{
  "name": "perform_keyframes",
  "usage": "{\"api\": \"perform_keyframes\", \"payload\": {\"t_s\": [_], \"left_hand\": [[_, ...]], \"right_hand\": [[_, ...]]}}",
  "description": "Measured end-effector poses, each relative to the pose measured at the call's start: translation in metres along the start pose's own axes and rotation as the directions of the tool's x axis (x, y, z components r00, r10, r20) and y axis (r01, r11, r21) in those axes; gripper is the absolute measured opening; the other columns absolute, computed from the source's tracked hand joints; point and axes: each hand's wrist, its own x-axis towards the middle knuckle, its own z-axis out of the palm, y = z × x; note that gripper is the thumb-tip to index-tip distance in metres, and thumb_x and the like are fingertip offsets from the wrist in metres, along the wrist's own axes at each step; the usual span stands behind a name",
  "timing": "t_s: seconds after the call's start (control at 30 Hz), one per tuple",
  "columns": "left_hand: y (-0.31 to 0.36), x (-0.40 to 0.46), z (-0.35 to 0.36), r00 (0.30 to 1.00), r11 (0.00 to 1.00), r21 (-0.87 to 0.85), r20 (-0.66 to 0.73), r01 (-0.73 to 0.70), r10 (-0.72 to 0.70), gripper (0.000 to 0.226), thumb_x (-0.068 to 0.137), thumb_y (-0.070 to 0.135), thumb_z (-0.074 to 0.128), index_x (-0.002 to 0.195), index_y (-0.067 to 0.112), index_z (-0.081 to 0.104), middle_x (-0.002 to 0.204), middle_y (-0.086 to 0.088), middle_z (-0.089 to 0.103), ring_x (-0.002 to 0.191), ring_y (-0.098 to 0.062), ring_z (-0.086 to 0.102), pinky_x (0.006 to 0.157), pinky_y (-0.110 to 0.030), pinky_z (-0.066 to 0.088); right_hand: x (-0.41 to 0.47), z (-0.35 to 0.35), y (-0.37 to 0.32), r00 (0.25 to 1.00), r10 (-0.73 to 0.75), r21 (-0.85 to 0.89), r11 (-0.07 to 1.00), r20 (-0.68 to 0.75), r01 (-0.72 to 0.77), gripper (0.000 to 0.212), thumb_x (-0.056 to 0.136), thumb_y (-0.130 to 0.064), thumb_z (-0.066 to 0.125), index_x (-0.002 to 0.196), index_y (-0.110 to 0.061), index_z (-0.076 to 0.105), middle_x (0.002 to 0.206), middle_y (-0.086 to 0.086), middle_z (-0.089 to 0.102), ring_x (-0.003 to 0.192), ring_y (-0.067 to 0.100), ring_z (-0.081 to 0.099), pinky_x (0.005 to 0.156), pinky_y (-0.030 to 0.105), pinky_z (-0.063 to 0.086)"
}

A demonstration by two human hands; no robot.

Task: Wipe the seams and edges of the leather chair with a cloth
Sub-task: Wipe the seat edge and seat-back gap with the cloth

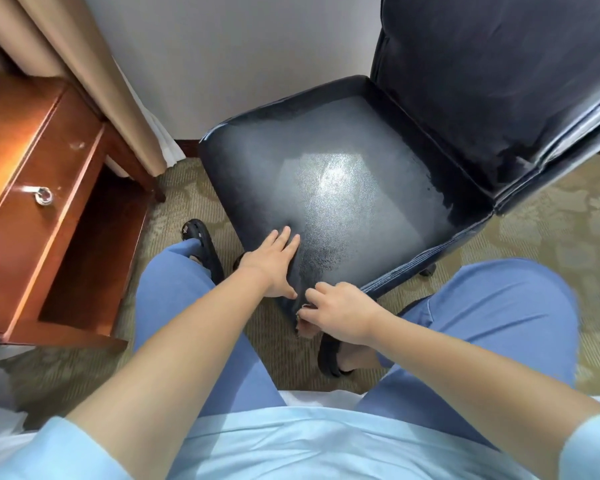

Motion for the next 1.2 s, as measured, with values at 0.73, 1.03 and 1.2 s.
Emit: {"api": "perform_keyframes", "payload": {"t_s": [0.73, 1.03, 1.2], "left_hand": [[-0.001, -0.003, 0.000, 1.000, 0.999, -0.037, 0.003, -0.010, 0.010, 0.118, 0.077, 0.053, 0.072, 0.153, 0.022, -0.013, 0.160, 0.005, -0.022, 0.148, -0.016, -0.015, 0.116, -0.048, 0.028], [0.003, -0.006, -0.001, 1.000, 1.000, -0.028, 0.002, 0.005, -0.005, 0.116, 0.079, 0.051, 0.072, 0.153, 0.021, -0.012, 0.160, 0.004, -0.022, 0.148, -0.016, -0.015, 0.115, -0.049, 0.029], [0.002, -0.005, -0.001, 1.000, 1.000, -0.017, 0.002, 0.004, -0.004, 0.116, 0.079, 0.052, 0.071, 0.153, 0.022, -0.013, 0.160, 0.004, -0.022, 0.148, -0.016, -0.015, 0.115, -0.048, 0.030]], "right_hand": [[-0.019, 0.000, -0.009, 0.999, -0.027, -0.154, 0.988, 0.046, 0.034, 0.012, 0.075, -0.021, 0.052, 0.072, -0.023, 0.063, 0.070, -0.004, 0.052, 0.061, 0.017, 0.050, 0.043, 0.027, 0.025], [0.001, 0.007, -0.044, 0.975, -0.051, -0.116, 0.990, 0.217, 0.077, 0.011, 0.063, -0.029, 0.075, 0.068, -0.021, 0.069, 0.071, -0.001, 0.055, 0.060, 0.020, 0.050, 0.044, 0.025, 0.025], [0.010, 0.019, -0.063, 0.928, -0.084, -0.156, 0.976, 0.364, 0.150, 0.007, 0.066, -0.033, 0.073, 0.065, -0.025, 0.072, 0.079, -0.003, 0.055, 0.064, 0.018, 0.047, 0.046, 0.026, 0.019]]}}
